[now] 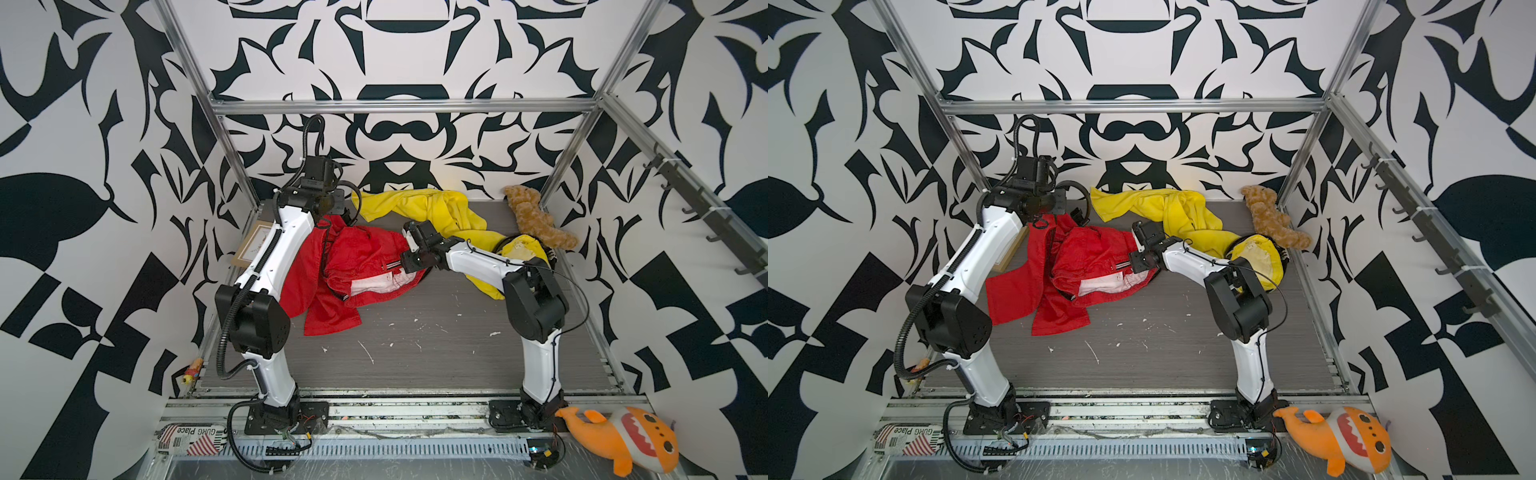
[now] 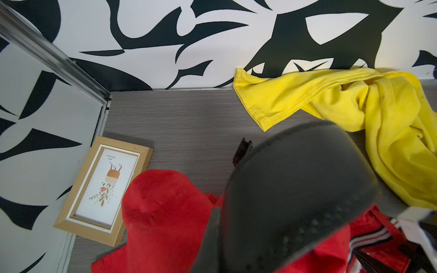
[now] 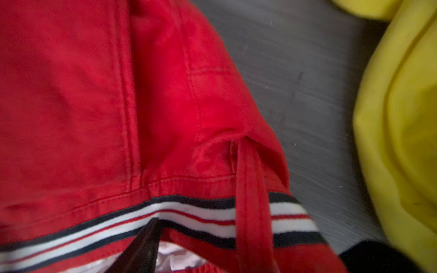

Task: Remove the belt from the trousers

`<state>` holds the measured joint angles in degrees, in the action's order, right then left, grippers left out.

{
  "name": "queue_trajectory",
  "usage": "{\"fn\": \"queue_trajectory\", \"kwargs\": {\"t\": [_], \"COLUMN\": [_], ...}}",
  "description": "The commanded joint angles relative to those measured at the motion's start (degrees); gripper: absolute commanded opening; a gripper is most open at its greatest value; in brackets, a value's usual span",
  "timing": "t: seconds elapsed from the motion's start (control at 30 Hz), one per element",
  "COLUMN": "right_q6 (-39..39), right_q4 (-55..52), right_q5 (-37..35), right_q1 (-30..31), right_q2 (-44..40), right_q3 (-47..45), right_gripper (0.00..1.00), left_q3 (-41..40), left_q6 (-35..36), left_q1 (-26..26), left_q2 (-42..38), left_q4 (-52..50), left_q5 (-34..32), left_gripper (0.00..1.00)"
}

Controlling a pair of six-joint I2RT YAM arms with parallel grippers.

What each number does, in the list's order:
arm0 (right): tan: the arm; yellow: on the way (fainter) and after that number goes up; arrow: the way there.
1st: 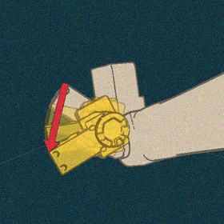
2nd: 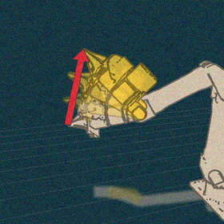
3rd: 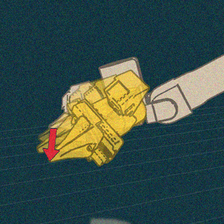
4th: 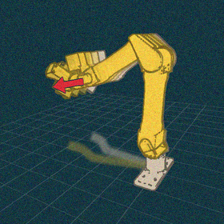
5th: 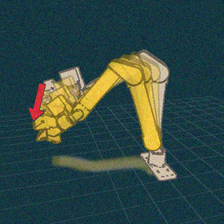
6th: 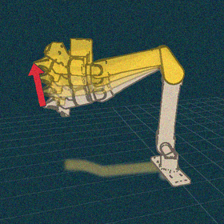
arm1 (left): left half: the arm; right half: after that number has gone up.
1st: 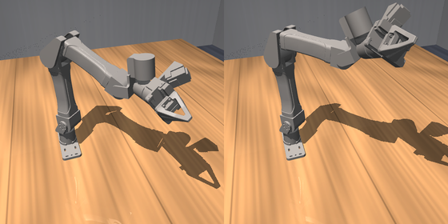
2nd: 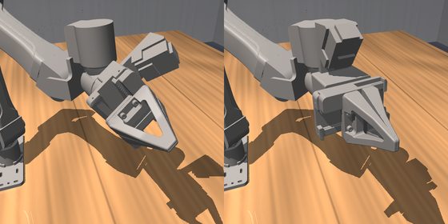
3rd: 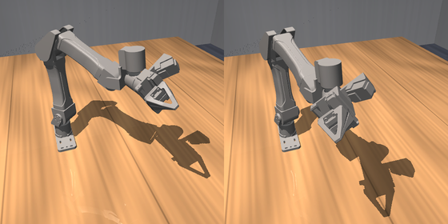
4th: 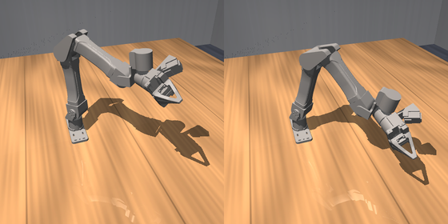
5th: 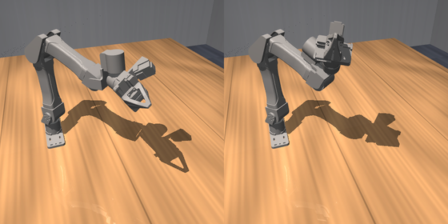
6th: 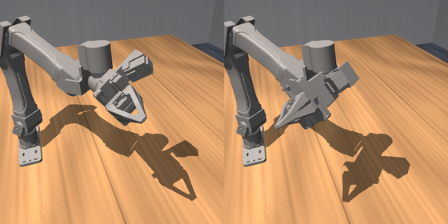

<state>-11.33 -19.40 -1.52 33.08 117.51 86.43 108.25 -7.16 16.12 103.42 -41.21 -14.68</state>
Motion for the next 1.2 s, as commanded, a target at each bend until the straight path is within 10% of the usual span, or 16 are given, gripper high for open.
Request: {"fn": "queue_trajectory", "kwargs": {"t": [0.0,0.37,0.5,0.53,0.77,1.17], "right_q6": [-3.59,-7.56,-10.57,-10.98,-10.73,-11.00], "right_q4": [-6.48,-12.12,-12.24,-12.23,-12.17,-10.29], "right_q5": [-3.98,-11.48,-10.55,-10.16,-10.08,-10.08], "right_q1": [-0.24,-0.64,-0.83,-0.82,-0.85,-0.90], "right_q2": [-1.65,-13.14,-17.47,-18.09,-18.63,-21.21], "right_q3": [1.86,-19.43,-24.27,-24.74,-23.79,-26.85], "right_gripper": [0.66,0.64,0.64,0.64,0.64,0.64], "left_q3": [1.81,18.06,22.34,20.97,-4.66,-37.48], "left_q6": [-1.17,0.66,1.51,1.92,-3.73,-26.42], "left_q1": [0.13,0.57,2.46,3.28,9.38,17.11], "left_q2": [-2.40,18.18,21.74,20.45,-1.05,-19.96], "left_q4": [1.17,-3.51,-8.92,-9.06,-3.70,-3.31], "left_q5": [2.87,10.87,9.90,8.01,0.01,6.09], "left_gripper": [0.00,0.00,0.96,0.99,0.99,0.96]}}
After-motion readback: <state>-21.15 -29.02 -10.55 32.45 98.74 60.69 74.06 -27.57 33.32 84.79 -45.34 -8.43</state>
